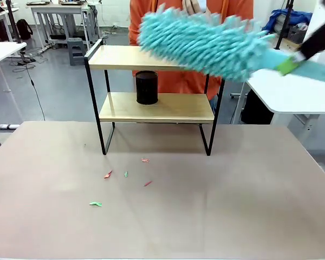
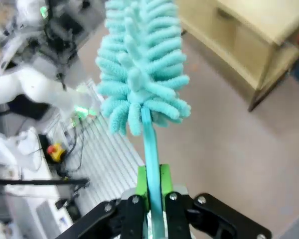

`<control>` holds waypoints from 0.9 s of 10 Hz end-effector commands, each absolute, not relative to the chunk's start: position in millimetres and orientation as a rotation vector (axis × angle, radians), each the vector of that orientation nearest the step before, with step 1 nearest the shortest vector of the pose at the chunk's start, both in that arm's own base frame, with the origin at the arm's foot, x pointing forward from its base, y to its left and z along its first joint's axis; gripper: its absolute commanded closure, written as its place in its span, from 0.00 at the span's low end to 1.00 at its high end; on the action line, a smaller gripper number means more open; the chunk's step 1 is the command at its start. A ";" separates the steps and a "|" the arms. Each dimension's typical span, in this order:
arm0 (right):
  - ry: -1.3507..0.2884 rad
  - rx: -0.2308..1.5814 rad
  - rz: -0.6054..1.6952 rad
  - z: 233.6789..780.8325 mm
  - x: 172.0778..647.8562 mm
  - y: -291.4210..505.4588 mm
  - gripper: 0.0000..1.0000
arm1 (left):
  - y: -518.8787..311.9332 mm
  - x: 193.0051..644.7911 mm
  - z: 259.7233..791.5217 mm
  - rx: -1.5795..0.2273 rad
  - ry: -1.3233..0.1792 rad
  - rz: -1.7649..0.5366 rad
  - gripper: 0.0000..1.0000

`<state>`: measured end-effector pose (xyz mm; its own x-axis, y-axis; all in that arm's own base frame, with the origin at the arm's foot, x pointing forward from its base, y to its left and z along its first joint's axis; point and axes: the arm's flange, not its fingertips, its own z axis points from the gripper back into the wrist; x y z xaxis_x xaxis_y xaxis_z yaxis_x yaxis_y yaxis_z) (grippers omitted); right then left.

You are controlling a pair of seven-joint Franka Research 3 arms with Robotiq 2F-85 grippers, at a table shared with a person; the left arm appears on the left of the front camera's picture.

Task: Clean the shelf.
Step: Clean the remaining tier of the Shelf with the Duster once objects are removed.

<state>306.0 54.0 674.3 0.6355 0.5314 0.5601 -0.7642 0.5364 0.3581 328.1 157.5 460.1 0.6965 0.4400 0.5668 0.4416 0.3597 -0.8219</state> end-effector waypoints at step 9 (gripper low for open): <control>-0.518 0.685 -0.130 502.3 218.3 -181.8 0.88 | 155.8 327.9 462.9 -1.264 -0.859 0.004 0.00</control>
